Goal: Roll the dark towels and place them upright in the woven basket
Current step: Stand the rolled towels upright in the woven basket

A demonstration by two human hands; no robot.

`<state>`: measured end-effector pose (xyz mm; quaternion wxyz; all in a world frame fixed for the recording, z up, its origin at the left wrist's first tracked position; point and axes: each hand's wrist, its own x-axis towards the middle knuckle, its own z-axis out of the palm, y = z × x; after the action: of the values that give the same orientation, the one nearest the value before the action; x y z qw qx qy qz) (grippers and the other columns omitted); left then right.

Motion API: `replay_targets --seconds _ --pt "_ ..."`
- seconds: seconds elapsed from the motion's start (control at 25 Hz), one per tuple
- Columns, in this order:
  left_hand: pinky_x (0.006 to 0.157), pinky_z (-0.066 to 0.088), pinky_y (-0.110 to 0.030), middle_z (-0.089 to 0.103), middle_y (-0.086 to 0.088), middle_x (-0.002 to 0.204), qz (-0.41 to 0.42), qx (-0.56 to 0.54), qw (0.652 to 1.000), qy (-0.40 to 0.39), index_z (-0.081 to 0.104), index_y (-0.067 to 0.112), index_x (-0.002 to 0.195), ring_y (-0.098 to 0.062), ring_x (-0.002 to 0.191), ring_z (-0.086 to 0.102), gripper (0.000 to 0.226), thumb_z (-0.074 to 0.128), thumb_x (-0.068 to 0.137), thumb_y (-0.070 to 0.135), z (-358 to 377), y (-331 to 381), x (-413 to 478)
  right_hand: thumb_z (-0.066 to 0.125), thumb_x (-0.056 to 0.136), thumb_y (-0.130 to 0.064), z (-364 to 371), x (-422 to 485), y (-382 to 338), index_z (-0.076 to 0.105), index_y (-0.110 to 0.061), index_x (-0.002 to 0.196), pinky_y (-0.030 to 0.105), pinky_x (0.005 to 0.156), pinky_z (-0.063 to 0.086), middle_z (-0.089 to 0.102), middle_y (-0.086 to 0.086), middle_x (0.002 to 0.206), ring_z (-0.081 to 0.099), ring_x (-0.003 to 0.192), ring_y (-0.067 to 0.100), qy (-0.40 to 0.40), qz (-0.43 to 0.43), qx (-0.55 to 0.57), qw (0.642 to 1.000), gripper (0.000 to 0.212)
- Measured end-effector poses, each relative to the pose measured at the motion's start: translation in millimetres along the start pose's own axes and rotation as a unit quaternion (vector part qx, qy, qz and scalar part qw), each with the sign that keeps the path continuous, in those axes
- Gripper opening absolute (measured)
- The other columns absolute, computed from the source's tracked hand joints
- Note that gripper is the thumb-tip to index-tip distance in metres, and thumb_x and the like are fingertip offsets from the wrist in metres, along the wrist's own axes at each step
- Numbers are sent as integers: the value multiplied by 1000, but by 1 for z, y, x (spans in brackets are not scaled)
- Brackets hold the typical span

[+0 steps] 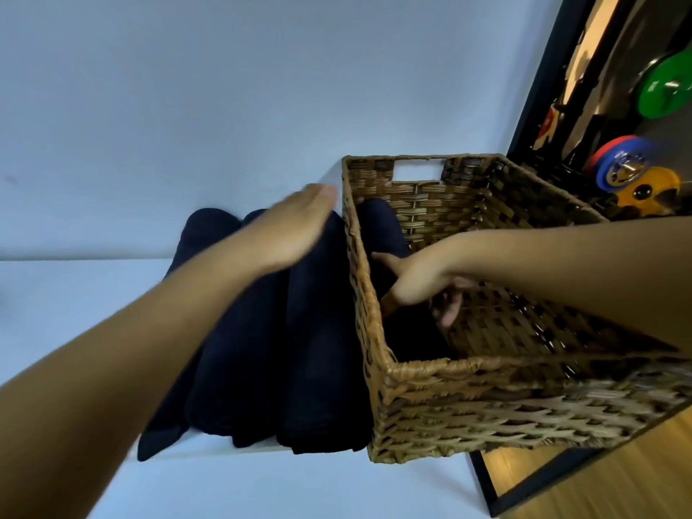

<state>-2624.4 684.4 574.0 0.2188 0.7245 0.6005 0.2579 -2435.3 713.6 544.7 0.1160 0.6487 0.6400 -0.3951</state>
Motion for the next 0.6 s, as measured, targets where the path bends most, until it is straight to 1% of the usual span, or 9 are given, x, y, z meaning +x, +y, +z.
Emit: replay_targets --seconds 0.08,0.12,0.2,0.28,0.32,0.36,0.44,0.52,0.6 --pt "96 36 -34 47 -6 145 -114 148 982 11 42 13 141 -26 130 45 49 39 101 41 -35 -61 -13 73 84 -35 -9 -11 15 -6 -54 148 43 66 62 27 18 149 63 91 33 -26 -29 -2 999 102" --pt "94 39 -37 47 -11 144 -192 178 965 -12 39 11 142 -30 126 48 54 46 98 42 -46 -86 -25 73 85 -30 -9 -14 17 -6 -54 148 42 63 61 22 17 153 63 92 34 -7 -48 6 999 104" --pt "88 45 -38 49 -10 141 -313 81 944 -62 31 14 146 -31 116 54 65 56 94 45 -50 -123 -50 69 88 -22 0 3 5 -9 -51 148 40 52 58 14 20 157 58 106 44 10 -38 -33 999 102" --pt "86 50 -39 52 -4 135 -327 -71 941 -55 26 21 148 -26 107 59 77 66 87 47 -42 -139 -58 67 88 -20 8 24 2 -10 -51 148 40 44 52 16 27 155 51 114 53 55 -19 -50 997 102" --pt "84 52 -40 54 -3 131 -325 -122 937 -47 26 24 147 -25 105 61 82 73 83 44 -39 -148 -57 71 84 -23 10 34 4 -11 -51 148 42 45 54 18 27 154 51 115 52 74 -22 -57 995 108" --pt "81 55 -40 56 -3 127 -325 -160 931 -41 27 24 145 -26 103 63 85 78 78 40 -37 -153 -57 75 77 -29 10 41 5 -12 -50 148 46 55 58 21 25 154 52 115 49 81 -30 -62 994 114" --pt "73 57 -39 61 -6 119 -331 -211 919 -31 35 19 137 -28 98 67 81 83 73 33 -39 -158 -55 77 72 -34 9 37 7 -11 -47 150 51 83 56 22 20 156 53 116 42 49 -49 -74 995 118" --pt "72 58 -38 67 -11 114 -334 -255 907 -33 47 13 126 -29 93 70 64 81 74 27 -44 -162 -59 75 81 -27 -1 13 7 -7 -52 148 49 78 58 32 18 149 63 103 38 -13 -38 -8 999 108" --pt "81 57 -41 71 -17 112 -333 -335 880 -44 62 8 116 -29 90 72 60 84 64 30 -49 -163 -71 74 82 -30 -21 -12 7 8 -52 148 51 78 59 51 20 127 68 88 36 -70 -26 50 996 97"
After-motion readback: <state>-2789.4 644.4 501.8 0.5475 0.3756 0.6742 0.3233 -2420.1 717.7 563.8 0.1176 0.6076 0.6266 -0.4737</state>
